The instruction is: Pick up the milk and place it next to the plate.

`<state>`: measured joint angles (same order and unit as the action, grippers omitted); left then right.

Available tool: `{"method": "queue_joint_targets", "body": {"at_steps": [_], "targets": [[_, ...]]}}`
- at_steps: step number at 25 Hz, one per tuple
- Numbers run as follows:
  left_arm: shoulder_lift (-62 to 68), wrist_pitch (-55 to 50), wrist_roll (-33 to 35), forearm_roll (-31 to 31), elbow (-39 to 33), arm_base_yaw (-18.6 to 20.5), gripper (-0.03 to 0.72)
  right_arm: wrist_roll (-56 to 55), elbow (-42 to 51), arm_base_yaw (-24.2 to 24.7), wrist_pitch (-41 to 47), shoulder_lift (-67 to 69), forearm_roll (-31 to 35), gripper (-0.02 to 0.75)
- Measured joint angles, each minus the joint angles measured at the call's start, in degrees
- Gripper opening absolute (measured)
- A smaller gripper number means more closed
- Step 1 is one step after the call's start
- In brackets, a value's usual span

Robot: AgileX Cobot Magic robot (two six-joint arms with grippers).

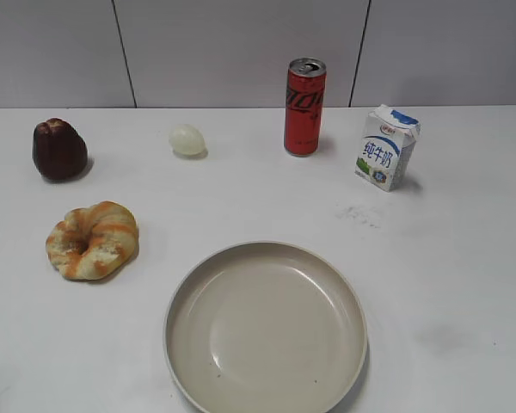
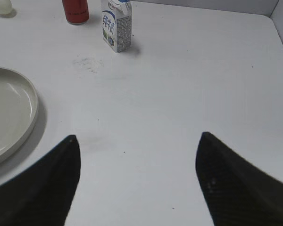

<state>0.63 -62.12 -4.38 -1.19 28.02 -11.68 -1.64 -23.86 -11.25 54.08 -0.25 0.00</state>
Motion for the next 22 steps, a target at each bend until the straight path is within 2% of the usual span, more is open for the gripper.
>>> {"method": "queue_joint_targets", "body": {"at_steps": [13,18,22], "targets": [[0.0,0.0,0.0,0.0,0.0,0.0,0.209,0.0,-0.12,0.0,-0.11,0.0,0.0,0.575],[0.0,0.0,0.0,0.0,0.0,0.0,0.209,0.0,-2.4,0.0,-8.95,0.7,-1.25,0.575],[0.0,0.0,0.0,0.0,0.0,0.0,0.209,0.0,-4.21,0.0,-10.77,10.13,-2.39,0.575]]}}
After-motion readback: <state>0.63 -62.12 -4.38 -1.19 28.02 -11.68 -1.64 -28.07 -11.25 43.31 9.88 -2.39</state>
